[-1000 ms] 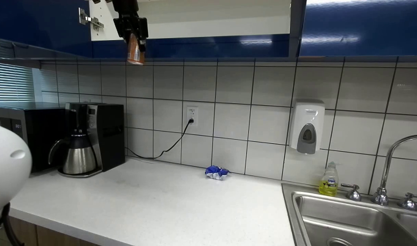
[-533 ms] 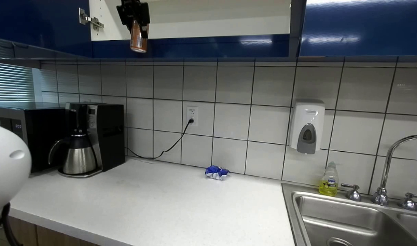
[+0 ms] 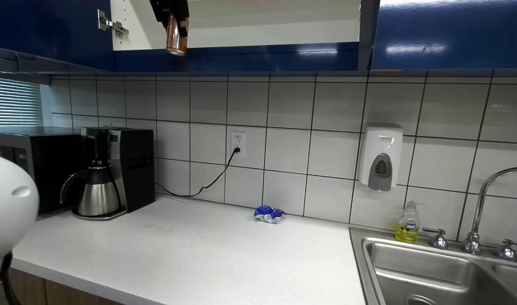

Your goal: Put the orange can in the open upper cabinet.

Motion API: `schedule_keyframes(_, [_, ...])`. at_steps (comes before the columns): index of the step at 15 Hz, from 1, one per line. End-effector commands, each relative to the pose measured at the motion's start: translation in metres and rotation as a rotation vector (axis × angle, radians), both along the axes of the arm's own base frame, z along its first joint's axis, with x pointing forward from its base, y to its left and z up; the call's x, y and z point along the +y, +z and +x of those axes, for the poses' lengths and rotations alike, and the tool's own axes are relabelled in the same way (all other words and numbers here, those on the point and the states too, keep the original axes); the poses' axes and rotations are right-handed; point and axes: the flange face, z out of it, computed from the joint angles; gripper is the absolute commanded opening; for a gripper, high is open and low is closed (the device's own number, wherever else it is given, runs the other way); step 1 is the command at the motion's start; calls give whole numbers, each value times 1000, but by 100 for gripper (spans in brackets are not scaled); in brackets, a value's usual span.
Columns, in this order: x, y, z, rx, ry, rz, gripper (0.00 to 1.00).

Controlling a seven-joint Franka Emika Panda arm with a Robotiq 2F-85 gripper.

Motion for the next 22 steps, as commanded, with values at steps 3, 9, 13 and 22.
schedule_keyframes(3, [4, 32, 7, -5, -60, -12, 38])
schedule_keyframes(9, [3, 47, 18, -20, -89, -15, 38])
schedule_keyframes(13, [-2, 47, 31, -23, -106, -19, 38])
schedule_keyframes(22, [-14, 46, 60, -26, -144, -22, 38])
